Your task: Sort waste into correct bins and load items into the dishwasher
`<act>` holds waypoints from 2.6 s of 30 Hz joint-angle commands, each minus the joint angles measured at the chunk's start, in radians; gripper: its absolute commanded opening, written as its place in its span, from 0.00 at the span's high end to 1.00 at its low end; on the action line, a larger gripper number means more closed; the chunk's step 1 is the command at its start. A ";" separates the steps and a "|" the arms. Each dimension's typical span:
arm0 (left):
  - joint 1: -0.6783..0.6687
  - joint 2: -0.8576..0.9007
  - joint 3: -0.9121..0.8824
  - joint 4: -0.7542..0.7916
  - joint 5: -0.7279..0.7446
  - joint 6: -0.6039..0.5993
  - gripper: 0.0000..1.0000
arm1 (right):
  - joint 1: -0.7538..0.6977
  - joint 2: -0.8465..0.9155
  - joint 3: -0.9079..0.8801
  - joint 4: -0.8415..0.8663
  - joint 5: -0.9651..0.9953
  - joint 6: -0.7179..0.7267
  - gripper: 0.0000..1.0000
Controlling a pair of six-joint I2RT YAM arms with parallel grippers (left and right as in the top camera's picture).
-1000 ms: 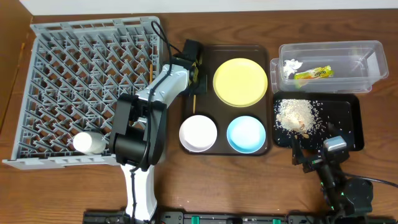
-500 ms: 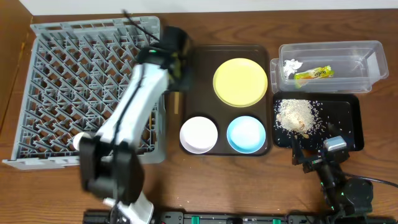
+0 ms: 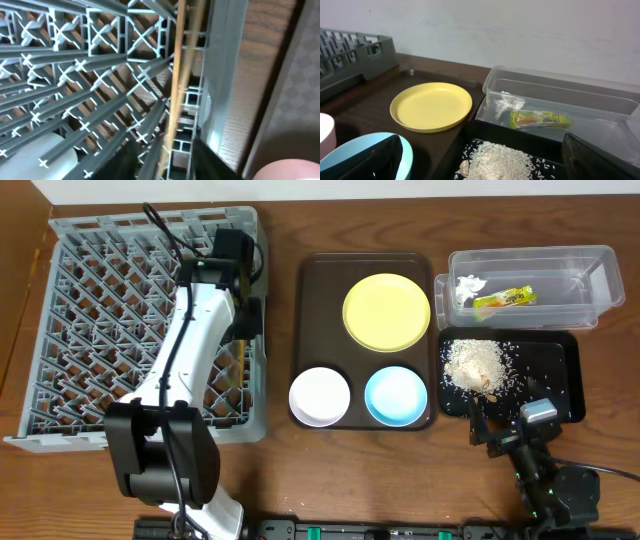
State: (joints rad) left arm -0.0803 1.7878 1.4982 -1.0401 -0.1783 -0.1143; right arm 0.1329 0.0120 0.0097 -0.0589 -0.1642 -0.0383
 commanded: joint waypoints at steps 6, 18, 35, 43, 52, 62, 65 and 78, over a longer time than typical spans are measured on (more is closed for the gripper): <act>-0.037 -0.147 0.051 -0.080 0.183 -0.003 0.54 | -0.022 -0.005 -0.004 0.000 -0.002 -0.008 0.01; -0.171 -0.298 0.049 -0.065 0.543 -0.022 0.44 | -0.022 -0.005 -0.004 0.000 -0.002 -0.008 0.01; -0.404 -0.167 -0.003 0.061 0.571 -0.025 0.27 | -0.022 -0.005 -0.004 0.000 -0.002 -0.008 0.01; -0.452 0.058 -0.024 0.087 0.581 0.010 0.36 | -0.022 -0.005 -0.004 0.000 -0.002 -0.008 0.01; -0.471 0.279 -0.024 0.101 0.593 0.161 0.50 | -0.022 -0.005 -0.004 0.000 -0.002 -0.008 0.01; -0.459 0.301 0.011 0.107 0.717 0.163 0.92 | -0.022 -0.005 -0.004 0.000 -0.002 -0.008 0.01; -0.433 0.232 0.047 0.057 0.720 0.163 0.93 | -0.022 -0.005 -0.004 0.000 -0.002 -0.008 0.01; -0.109 -0.175 0.055 -0.006 -0.601 -0.226 0.93 | -0.022 -0.005 -0.004 0.000 -0.002 -0.008 0.01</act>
State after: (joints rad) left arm -0.2508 1.6051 1.5482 -1.0534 -0.3634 -0.2440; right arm 0.1329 0.0120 0.0097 -0.0589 -0.1642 -0.0383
